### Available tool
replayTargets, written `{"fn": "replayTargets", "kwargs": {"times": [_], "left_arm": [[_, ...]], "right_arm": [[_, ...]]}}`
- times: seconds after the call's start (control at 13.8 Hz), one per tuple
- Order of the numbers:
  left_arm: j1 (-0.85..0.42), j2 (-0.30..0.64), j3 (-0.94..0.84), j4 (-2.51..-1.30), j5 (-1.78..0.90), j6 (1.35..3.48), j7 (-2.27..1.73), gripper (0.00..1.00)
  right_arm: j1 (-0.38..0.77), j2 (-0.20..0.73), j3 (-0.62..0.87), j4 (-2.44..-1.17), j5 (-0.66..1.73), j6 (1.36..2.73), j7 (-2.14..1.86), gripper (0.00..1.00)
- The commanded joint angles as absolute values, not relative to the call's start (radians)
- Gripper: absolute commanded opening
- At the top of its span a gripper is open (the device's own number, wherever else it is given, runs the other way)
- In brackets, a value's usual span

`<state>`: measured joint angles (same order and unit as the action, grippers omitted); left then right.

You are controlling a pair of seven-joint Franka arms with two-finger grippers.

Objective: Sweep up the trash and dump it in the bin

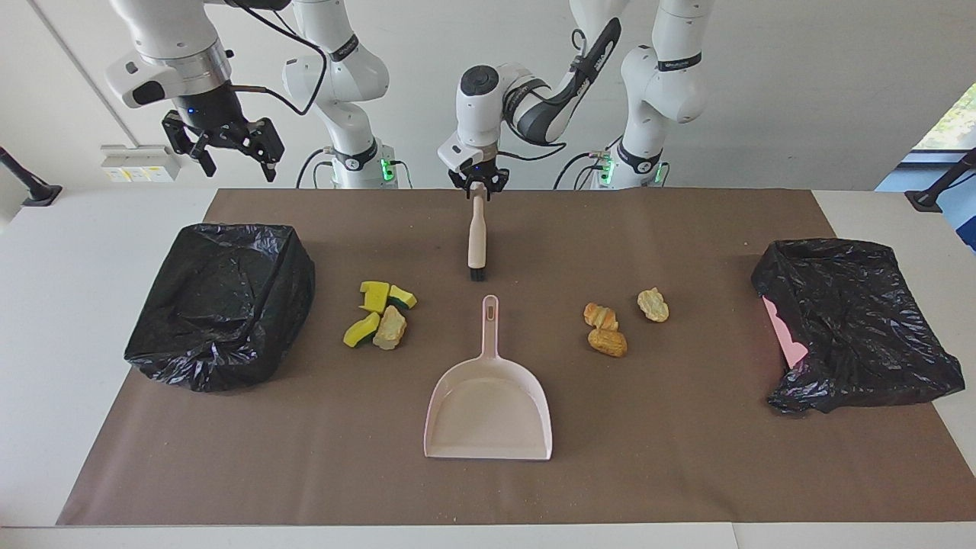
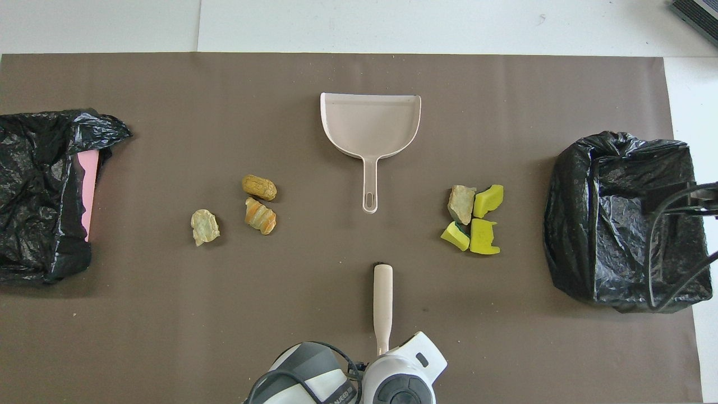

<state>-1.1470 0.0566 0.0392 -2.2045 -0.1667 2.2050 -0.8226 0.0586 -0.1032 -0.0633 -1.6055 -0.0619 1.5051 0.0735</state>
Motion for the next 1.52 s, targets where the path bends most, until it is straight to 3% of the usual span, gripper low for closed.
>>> {"fn": "replayTargets", "kwargs": {"times": [0.0,0.43,0.58,0.72,0.87,1.08,1.45], "left_arm": [[-1.149,0.037,0.044,-2.218,-0.183,2.189,-0.819,0.51],[-1.149,0.038,0.044,-2.218,-0.183,2.189,-0.818,0.41],[-1.149,0.038,0.044,-2.218,-0.183,2.187,-0.818,0.28],[-1.149,0.038,0.044,-2.207,-0.181,2.171,-0.818,0.00],[-1.137,0.008,0.055,-2.169,-0.169,2.073,-0.816,0.00],[-0.993,-0.037,0.055,-2.044,-0.166,1.805,-0.787,0.00],[-0.734,-0.179,0.055,-2.043,-0.166,1.645,-0.620,0.00]], "right_arm": [[0.046,-0.115,-0.063,-1.617,-0.044,1.503,0.048,1.00],[0.046,-0.115,-0.063,-1.617,-0.044,1.503,0.048,1.00],[0.046,-0.115,-0.063,-1.617,-0.044,1.503,0.048,1.00],[0.046,-0.115,-0.063,-1.617,-0.044,1.503,0.046,1.00],[0.046,-0.117,-0.063,-1.617,-0.044,1.503,0.048,1.00],[0.046,-0.115,-0.063,-1.617,-0.044,1.503,0.048,1.00],[0.049,-0.118,-0.063,-1.617,-0.043,1.493,0.045,1.00]]}}
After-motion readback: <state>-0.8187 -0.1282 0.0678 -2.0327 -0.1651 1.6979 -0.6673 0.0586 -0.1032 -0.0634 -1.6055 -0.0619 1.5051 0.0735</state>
